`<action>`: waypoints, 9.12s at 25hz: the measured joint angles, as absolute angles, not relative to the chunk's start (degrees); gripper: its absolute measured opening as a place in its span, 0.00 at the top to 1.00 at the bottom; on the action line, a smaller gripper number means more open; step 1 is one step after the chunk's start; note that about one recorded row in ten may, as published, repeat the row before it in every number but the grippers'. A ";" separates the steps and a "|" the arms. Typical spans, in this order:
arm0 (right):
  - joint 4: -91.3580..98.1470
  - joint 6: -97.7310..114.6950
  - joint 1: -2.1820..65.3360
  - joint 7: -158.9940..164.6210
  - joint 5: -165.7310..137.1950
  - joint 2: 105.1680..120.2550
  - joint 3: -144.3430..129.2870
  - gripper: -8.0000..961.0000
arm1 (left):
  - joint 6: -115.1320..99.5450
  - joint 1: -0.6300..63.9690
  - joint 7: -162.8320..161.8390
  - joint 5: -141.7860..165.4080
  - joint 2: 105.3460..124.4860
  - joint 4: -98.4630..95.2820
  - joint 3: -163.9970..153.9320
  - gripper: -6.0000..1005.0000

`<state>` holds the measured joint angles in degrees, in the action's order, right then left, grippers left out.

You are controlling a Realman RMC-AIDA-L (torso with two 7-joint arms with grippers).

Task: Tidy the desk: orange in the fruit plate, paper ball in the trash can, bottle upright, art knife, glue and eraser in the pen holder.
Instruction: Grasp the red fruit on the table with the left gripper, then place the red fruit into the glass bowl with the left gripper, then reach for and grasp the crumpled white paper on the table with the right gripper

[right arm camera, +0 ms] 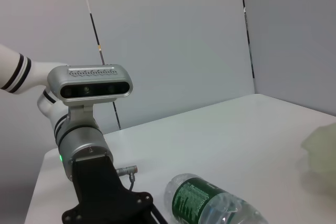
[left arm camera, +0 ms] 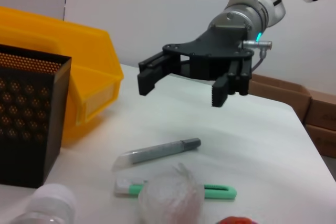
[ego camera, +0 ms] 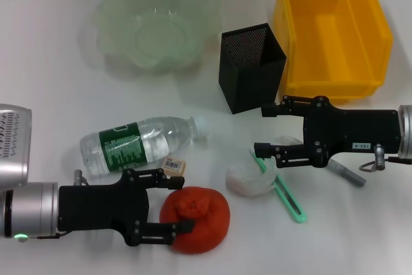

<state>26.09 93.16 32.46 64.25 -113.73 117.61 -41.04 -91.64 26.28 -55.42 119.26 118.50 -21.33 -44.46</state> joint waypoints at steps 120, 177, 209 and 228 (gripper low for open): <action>22.85 90.78 27.42 53.16 -113.12 119.09 -31.14 0.15 | -66.31 39.22 -43.68 69.69 119.17 -6.01 -44.90 0.94; 22.94 89.29 27.96 53.17 -113.12 119.00 -29.88 0.15 | -50.62 44.67 -41.30 66.28 119.26 -4.41 -43.93 0.84; 22.94 89.20 28.12 53.17 -113.11 119.00 -29.88 0.15 | -62.49 41.42 -46.10 66.98 118.83 -5.29 -42.44 0.20; 22.85 91.09 29.99 54.38 -113.11 119.00 -30.41 0.15 | -94.04 25.80 -61.61 78.92 111.91 -21.60 -60.34 0.20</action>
<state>22.85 91.09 29.99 54.38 -113.11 119.00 -30.41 -94.04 25.80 -61.61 78.92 111.91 -21.60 -60.34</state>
